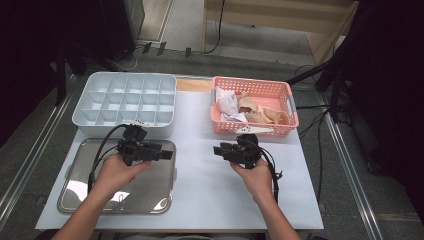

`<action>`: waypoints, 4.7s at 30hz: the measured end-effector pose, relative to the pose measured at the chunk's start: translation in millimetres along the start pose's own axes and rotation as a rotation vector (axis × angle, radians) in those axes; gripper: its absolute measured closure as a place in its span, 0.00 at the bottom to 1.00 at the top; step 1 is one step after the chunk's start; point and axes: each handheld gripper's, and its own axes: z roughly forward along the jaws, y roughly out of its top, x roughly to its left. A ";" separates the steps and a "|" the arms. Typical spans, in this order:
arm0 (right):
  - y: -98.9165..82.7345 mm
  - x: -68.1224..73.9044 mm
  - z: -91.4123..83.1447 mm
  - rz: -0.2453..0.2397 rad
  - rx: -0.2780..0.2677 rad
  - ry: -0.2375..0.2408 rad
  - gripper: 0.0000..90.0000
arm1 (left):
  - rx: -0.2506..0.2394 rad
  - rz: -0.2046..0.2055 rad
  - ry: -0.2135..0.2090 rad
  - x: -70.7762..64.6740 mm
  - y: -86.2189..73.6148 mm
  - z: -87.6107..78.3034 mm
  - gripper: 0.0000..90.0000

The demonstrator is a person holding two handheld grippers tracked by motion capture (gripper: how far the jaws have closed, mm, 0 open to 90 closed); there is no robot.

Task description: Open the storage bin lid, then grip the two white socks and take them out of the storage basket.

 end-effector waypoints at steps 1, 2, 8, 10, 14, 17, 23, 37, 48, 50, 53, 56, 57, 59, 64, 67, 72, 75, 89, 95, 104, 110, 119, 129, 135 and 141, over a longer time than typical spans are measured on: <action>3.9 -3.5 -0.7 0.004 0.002 -0.008 0.67 | 0.018 0.020 0.013 -0.4 -1.3 3.1 0.41; 3.9 -3.5 -0.7 0.004 0.002 -0.008 0.67 | 0.018 0.020 0.013 -0.4 -1.3 3.1 0.41; 11.4 -11.9 -5.8 -0.010 -0.032 -0.046 0.66 | 0.009 0.032 0.009 -0.6 -5.3 2.7 0.42; 12.5 -14.6 -7.5 -0.006 -0.039 -0.055 0.66 | 0.006 0.032 0.008 -0.9 -5.3 2.2 0.42; 16.2 -21.1 -9.8 -0.002 -0.032 -0.065 0.66 | 0.008 0.032 0.003 -1.7 -5.3 2.7 0.42; 19.7 -24.8 -11.8 -0.003 -0.031 -0.071 0.66 | 0.015 0.031 0.002 -2.1 -5.4 5.1 0.42; 38.7 -32.3 -15.6 -0.026 -0.045 -0.097 0.67 | 0.032 0.045 -0.002 -4.4 -5.8 8.6 0.42; 70.8 -69.1 -0.2 0.027 -0.095 -0.194 0.69 | 0.029 0.044 -0.008 -3.9 -6.1 9.1 0.43; 95.7 -90.6 22.0 0.050 -0.090 -0.258 0.70 | 0.040 0.043 -0.014 -2.3 -5.8 13.8 0.43; 97.6 -91.8 23.7 0.050 -0.093 -0.261 0.70 | 0.043 0.046 -0.015 -2.4 -5.8 14.6 0.43; 106.1 -96.2 28.7 0.038 -0.102 -0.283 0.70 | 0.045 0.047 -0.018 -2.7 -6.0 15.3 0.43; 110.0 -98.0 32.6 0.035 -0.097 -0.293 0.70 | 0.047 0.046 -0.018 -2.6 -6.1 15.7 0.43; 112.8 -99.5 36.0 0.034 -0.092 -0.299 0.70 | 0.047 0.048 -0.015 -2.6 -6.4 15.6 0.43; 114.9 -100.3 39.3 0.027 -0.088 -0.301 0.70 | 0.049 0.049 -0.016 -2.1 -6.5 15.0 0.43; 116.6 -101.7 46.7 0.052 -0.077 -0.299 0.70 | 0.042 0.043 -0.016 -1.3 -7.0 14.3 0.43; 116.7 -103.9 50.6 0.049 -0.075 -0.314 0.70 | 0.046 0.043 -0.016 -0.4 -7.8 14.0 0.43; 116.4 -106.5 57.5 0.058 -0.060 -0.323 0.70 | 0.041 0.041 -0.016 -0.4 -8.2 13.2 0.44; 114.9 -108.1 60.8 0.069 -0.054 -0.325 0.70 | 0.040 0.041 -0.016 -0.3 -8.5 13.0 0.44; 113.2 -105.9 79.1 0.160 0.002 -0.294 0.76 | 0.038 0.044 -0.014 -0.9 -9.2 12.4 0.44; 111.1 -102.1 87.5 0.176 0.061 -0.300 0.92 | 0.036 0.046 -0.014 -0.8 -9.3 12.0 0.44; 109.6 -99.9 87.2 0.150 0.067 -0.286 0.98 | 0.037 0.048 -0.011 -0.3 -9.9 12.3 0.44; 112.7 -96.6 74.8 0.169 0.053 -0.246 0.98 | 0.035 0.047 -0.009 0.0 -10.2 12.6 0.45; 122.2 -81.9 51.3 0.115 -0.011 -0.208 0.98 | 0.037 0.047 -0.005 -0.3 -10.3 14.5 0.45; 131.7 -61.5 18.3 0.064 -0.063 -0.174 0.98 | 0.033 0.049 -0.001 0.0 -10.1 14.9 0.45; 124.3 -55.5 12.2 0.056 -0.063 -0.162 0.98 | 0.034 0.051 0.001 0.1 -10.2 14.6 0.45; 123.5 -44.3 -2.6 0.046 -0.100 -0.137 0.98 | 0.038 0.057 0.003 0.0 -10.1 15.4 0.45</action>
